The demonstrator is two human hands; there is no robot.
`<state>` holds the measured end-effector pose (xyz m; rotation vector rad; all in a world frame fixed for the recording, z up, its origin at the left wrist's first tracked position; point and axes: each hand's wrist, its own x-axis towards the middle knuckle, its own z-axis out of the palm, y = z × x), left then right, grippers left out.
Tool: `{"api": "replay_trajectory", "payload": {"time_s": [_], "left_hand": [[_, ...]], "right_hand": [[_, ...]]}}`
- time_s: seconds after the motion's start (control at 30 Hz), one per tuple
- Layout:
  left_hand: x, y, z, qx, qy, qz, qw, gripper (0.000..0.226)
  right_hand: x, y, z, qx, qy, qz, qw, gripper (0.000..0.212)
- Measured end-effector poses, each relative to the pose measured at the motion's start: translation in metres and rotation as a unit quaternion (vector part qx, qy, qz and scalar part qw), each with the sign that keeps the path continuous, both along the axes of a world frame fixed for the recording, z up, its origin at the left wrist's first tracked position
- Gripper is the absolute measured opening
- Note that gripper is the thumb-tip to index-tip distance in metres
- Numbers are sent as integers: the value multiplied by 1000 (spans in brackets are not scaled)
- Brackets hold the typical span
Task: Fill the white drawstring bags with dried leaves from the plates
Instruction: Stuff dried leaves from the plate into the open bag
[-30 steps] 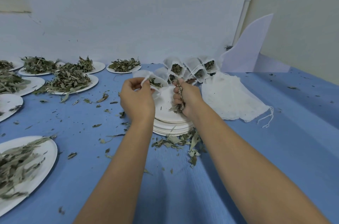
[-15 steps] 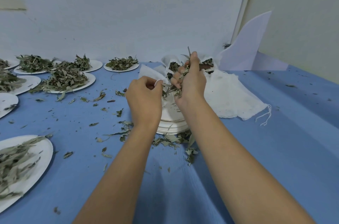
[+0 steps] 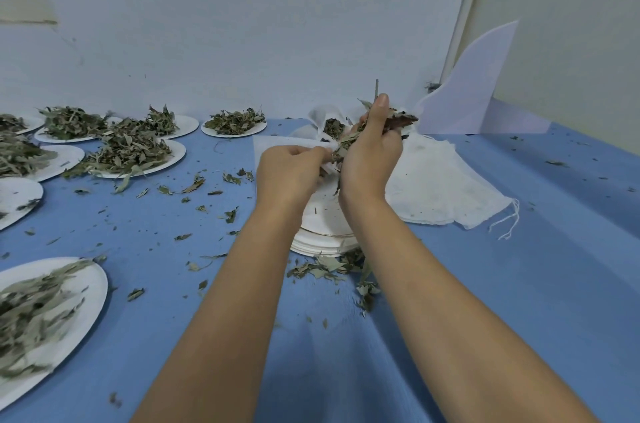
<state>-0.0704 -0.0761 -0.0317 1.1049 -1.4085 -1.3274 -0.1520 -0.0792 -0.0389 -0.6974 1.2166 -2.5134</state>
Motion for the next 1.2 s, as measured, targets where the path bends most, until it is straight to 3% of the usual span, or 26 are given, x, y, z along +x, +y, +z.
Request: {"api": "replay_trajectory", "payload": {"time_s": [0.27, 0.47, 0.6, 0.9, 1.2], "left_hand": [[-2, -1, 2, 123, 136, -69, 981, 16], [-2, -5, 1, 203, 249, -81, 944, 23], [0, -8, 1, 258, 296, -74, 917, 22], [-8, -4, -4, 167, 250, -111, 947, 16], [-8, -3, -12, 141, 241, -114, 953, 12]], "right_hand": [[2, 0, -7, 44, 76, -16, 996, 48], [9, 4, -12, 68, 173, 3, 983, 26], [10, 8, -11, 87, 198, -15, 976, 25], [5, 7, -14, 130, 266, -14, 955, 27], [7, 5, -20, 119, 199, 82, 969, 24]]}}
